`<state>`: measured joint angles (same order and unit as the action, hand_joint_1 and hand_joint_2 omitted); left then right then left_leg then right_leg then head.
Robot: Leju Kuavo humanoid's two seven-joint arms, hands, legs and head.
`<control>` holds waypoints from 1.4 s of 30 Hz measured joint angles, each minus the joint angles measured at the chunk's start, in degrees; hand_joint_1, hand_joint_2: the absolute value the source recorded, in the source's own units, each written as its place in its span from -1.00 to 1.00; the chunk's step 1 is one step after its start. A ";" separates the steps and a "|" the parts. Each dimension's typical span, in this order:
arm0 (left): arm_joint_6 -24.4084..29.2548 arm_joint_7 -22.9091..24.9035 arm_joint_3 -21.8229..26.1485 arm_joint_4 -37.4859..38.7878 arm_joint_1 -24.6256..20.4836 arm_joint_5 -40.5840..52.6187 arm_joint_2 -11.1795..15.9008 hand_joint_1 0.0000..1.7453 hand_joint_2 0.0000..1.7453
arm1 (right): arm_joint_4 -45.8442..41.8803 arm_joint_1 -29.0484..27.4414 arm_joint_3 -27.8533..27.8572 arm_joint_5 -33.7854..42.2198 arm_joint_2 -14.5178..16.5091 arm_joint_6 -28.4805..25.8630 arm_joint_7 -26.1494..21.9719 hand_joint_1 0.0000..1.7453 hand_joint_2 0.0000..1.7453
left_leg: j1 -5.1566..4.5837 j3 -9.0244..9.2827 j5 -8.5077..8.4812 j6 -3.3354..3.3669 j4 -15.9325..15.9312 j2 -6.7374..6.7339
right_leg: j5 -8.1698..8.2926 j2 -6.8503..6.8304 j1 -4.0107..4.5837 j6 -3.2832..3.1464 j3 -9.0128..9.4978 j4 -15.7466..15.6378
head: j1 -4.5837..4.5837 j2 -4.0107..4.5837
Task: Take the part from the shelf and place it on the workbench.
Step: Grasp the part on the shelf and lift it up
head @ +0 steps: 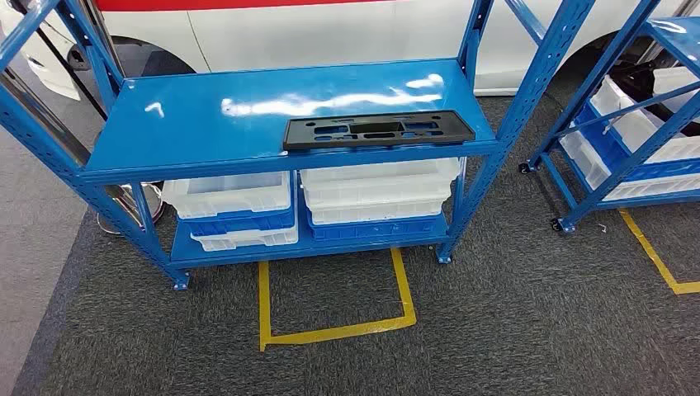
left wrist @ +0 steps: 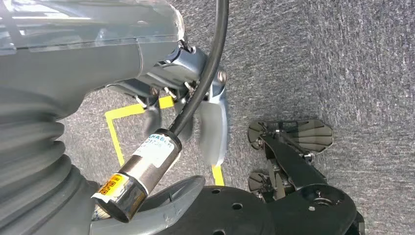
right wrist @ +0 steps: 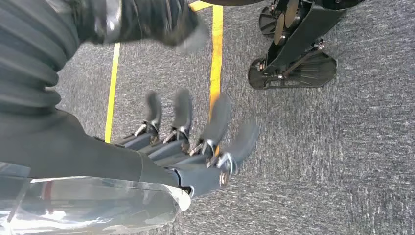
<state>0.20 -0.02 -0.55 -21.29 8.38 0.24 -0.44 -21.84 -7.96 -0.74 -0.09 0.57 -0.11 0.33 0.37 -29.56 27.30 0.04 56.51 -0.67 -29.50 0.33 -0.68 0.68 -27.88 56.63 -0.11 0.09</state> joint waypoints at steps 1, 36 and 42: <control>0.00 0.00 0.00 0.00 0.00 0.00 0.00 -1.00 1.00 | 0.00 0.00 0.00 0.00 0.00 0.00 0.00 -1.00 1.00 | 0.00 0.00 0.00 0.00 0.00 0.00 | 0.00 0.00 0.00 0.00 0.00 0.00 | 0.00 0.00; 11.89 2.34 -1.68 3.85 -10.67 4.92 -1.68 -1.00 1.00 | 4.99 10.25 -0.02 -3.51 1.73 -10.67 3.69 -1.00 1.00 | -0.01 0.04 -0.24 0.12 0.02 0.00 | 0.24 0.00 0.00 0.03 0.09 0.02 | 0.00 0.00; 16.21 2.42 -2.58 5.95 -13.52 6.92 -2.35 -1.00 1.00 | 7.30 12.95 -0.02 -4.95 2.63 -14.92 5.06 -1.00 1.00 | -0.02 0.00 -0.25 0.12 0.03 0.00 | 0.24 0.00 -0.01 0.03 0.07 0.02 | 0.00 0.01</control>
<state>16.40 2.39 -3.13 -15.34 -5.14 7.16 -2.79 -14.53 4.99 -0.77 -5.03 3.20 -15.03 5.39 0.35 -29.55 27.04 0.16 56.55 -0.67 -29.25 0.32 -0.68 0.71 -27.81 56.64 -0.11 0.09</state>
